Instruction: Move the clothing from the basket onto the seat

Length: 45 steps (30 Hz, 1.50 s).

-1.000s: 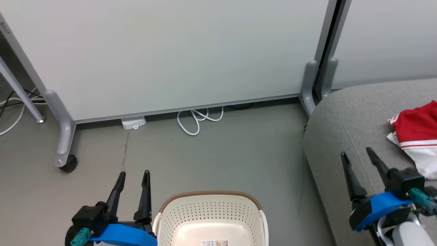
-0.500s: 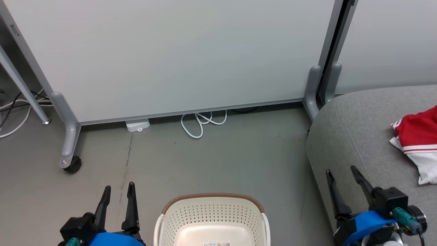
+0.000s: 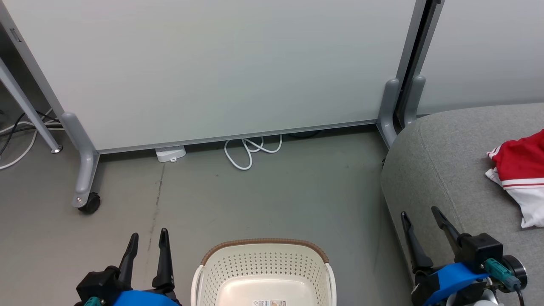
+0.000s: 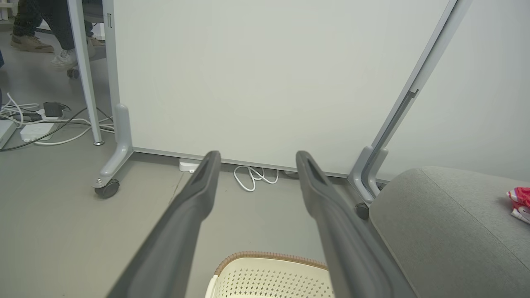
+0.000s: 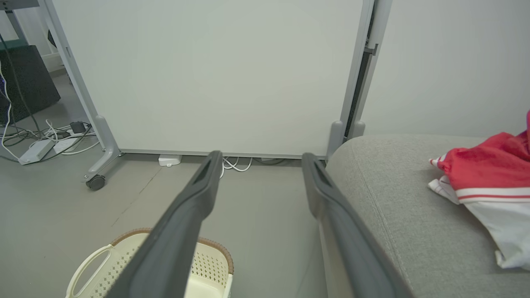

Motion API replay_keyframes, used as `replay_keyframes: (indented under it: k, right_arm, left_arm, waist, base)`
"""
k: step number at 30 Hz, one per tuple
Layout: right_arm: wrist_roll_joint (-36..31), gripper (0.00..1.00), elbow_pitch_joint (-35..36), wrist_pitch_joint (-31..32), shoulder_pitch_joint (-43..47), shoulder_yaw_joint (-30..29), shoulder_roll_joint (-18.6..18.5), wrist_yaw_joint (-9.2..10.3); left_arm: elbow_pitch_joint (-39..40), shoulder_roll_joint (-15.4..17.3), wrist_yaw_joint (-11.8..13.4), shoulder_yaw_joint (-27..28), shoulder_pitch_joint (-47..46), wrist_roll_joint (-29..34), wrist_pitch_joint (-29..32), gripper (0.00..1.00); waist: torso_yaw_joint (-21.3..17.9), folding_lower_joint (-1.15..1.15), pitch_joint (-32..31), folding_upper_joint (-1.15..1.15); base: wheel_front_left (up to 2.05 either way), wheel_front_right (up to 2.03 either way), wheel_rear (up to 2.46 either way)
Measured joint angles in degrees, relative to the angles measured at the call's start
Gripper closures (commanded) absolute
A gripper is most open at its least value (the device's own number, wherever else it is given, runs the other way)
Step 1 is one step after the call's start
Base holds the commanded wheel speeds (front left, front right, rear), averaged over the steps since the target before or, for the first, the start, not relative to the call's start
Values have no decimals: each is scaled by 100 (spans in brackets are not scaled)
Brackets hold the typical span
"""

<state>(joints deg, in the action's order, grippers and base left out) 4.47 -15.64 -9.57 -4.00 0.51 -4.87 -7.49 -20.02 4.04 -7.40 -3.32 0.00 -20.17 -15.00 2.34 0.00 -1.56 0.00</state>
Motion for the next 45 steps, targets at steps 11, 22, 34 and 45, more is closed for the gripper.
replay_keyframes:
  k: [11,22,34,45]
  right_arm:
    - [21,100,-237,2,114,31,51,0]
    - [787,100,-455,180,256,-34,88,0]
    - [2079,100,-353,398,233,-130,101,0]
    - [3122,100,-272,583,211,-220,114,0]
  left_arm:
    - [-280,-55,1,-18,124,1,30,100]
    - [-434,-87,1,55,275,-639,241,100]
    - [-272,-91,1,191,192,-1713,545,100]
    - [-144,-98,1,302,81,-2561,789,100]
  waist:
    - [0,0,0,0]
    - [-13,0,10,0]
    - [-36,1,27,0]
    - [-56,1,42,0]
  base:
    - [0,0,0]
    - [0,0,0]
    - [0,0,0]
    - [0,0,0]
